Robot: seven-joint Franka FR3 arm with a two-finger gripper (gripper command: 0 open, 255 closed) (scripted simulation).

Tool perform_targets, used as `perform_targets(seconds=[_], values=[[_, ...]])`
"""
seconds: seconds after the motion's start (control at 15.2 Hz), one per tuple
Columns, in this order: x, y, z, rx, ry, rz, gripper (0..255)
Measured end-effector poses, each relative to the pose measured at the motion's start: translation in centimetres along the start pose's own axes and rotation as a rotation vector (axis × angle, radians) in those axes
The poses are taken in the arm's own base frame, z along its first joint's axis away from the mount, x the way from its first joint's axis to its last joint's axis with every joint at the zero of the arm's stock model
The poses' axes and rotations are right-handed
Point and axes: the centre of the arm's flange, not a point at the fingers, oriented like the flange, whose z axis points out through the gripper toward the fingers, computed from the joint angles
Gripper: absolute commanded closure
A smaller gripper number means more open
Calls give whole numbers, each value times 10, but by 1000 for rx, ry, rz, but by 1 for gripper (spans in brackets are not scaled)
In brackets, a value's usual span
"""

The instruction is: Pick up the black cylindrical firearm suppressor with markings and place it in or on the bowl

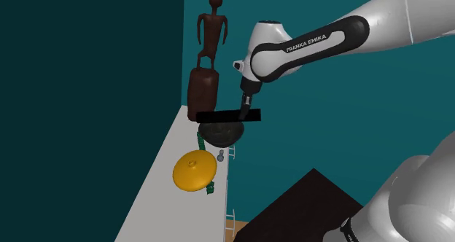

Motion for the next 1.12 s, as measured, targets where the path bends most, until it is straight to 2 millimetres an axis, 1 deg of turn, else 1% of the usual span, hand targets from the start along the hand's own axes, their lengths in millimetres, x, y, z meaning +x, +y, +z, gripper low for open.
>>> perform_targets(seconds=[0.59, 0.99, 1.06, 1.12], values=[[-1, -2, 45, -1, 0, 0, 255], [-2, -1, 47, -2, 1, 2, 255], [-2, -1, 47, -2, 1, 2, 0], [-1, -2, 48, -1, 1, 1, 0]])
